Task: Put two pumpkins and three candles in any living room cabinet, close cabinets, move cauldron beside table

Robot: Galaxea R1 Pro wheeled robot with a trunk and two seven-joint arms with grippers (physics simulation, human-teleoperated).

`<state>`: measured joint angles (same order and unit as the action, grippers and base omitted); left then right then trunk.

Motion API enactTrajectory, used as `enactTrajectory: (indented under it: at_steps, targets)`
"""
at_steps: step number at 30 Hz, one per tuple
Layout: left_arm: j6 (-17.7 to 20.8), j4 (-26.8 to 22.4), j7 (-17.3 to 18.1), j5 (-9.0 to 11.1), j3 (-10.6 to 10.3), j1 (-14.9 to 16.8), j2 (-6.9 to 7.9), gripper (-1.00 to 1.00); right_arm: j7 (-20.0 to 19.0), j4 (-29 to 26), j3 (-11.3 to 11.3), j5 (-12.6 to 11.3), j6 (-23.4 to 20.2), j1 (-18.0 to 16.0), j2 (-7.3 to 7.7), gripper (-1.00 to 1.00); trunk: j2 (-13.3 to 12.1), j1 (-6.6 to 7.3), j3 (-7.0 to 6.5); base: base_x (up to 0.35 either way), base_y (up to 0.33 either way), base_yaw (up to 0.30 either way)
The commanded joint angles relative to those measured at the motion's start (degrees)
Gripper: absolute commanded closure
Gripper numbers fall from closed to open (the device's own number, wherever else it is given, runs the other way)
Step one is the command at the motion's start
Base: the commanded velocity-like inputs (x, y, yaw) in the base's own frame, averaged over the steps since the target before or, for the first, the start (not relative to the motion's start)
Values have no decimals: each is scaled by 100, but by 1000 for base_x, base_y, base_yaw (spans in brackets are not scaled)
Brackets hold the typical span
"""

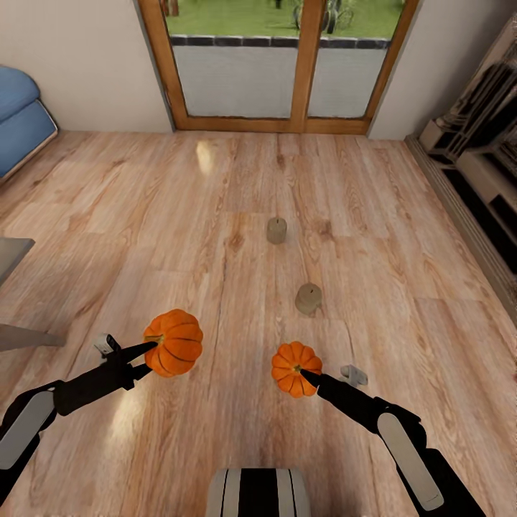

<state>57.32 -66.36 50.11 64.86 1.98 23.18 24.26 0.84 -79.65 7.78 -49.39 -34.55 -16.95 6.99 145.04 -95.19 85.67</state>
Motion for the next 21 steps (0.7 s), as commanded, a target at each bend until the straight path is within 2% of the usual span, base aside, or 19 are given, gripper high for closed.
enactTrajectory:
  at_steps: [1, 5, 13, 21]
  targets:
    - [16, 3, 7, -9, 4, 2, 0, 100, 4, 0, 5, -17, -17, -2, 4, 100, 0, 5, -20, -109, 20, 0]
    - [16, 3, 7, -9, 4, 2, 0, 100, 4, 2, 5, -18, -17, -2, 4, 100, -6, 15, -115, -39, 7, -47]
    - [16, -1, 7, -11, 4, 2, 0, 100, -19, -8, 5, -12, -17, -2, 4, 100, -16, 36, -333, -3, 1, -189]
    - [16, -16, 7, -9, -11, 2, 0, 100, -31, -16, 5, -9, -17, -2, 5, 100, -27, 57, -513, 0, 0, -18]
